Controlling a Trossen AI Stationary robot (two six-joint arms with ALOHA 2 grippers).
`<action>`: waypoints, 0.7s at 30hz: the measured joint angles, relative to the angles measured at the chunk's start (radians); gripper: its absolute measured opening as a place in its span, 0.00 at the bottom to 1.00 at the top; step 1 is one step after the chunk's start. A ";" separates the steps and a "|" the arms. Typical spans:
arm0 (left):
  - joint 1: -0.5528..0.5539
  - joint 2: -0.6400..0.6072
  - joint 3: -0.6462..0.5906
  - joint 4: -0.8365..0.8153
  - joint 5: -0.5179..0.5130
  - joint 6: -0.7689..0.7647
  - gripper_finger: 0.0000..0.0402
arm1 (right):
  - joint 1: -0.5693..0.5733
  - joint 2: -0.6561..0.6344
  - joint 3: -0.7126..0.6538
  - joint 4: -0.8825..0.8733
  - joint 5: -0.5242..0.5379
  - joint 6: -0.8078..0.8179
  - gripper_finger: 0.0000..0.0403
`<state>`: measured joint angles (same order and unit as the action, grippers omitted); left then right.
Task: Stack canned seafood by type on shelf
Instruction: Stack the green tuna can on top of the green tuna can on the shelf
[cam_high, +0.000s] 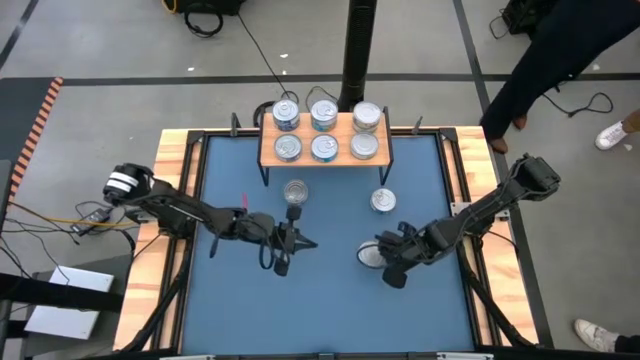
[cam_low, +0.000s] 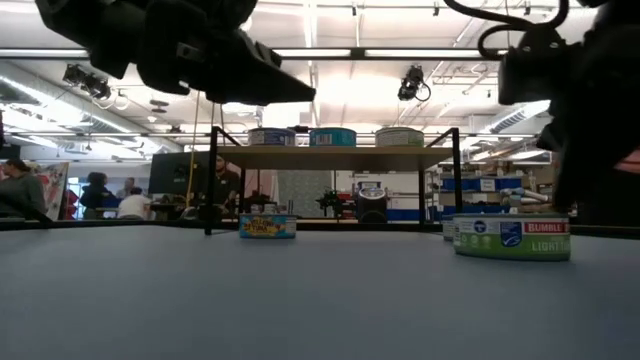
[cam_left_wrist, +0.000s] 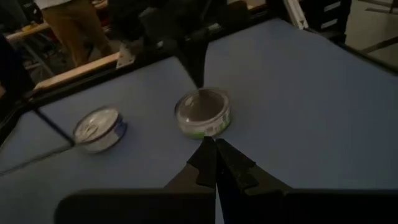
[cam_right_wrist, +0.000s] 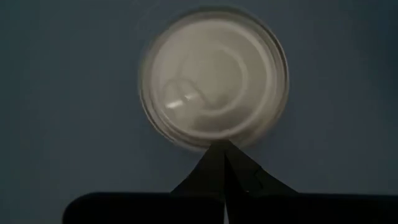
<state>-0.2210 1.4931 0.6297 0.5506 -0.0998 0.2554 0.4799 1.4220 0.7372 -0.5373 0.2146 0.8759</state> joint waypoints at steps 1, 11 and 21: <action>-0.004 0.014 0.013 0.002 0.000 0.002 0.02 | -0.006 0.000 0.000 0.014 0.001 -0.012 0.00; -0.031 0.133 0.106 -0.004 -0.001 0.056 0.11 | -0.024 0.000 0.048 -0.022 -0.001 -0.072 0.00; -0.030 0.135 0.114 -0.004 -0.011 0.052 0.11 | -0.012 0.000 0.027 -0.156 0.010 0.015 0.00</action>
<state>-0.2512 1.6279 0.7437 0.5465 -0.1107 0.3073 0.4681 1.4220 0.7645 -0.6937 0.2241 0.8909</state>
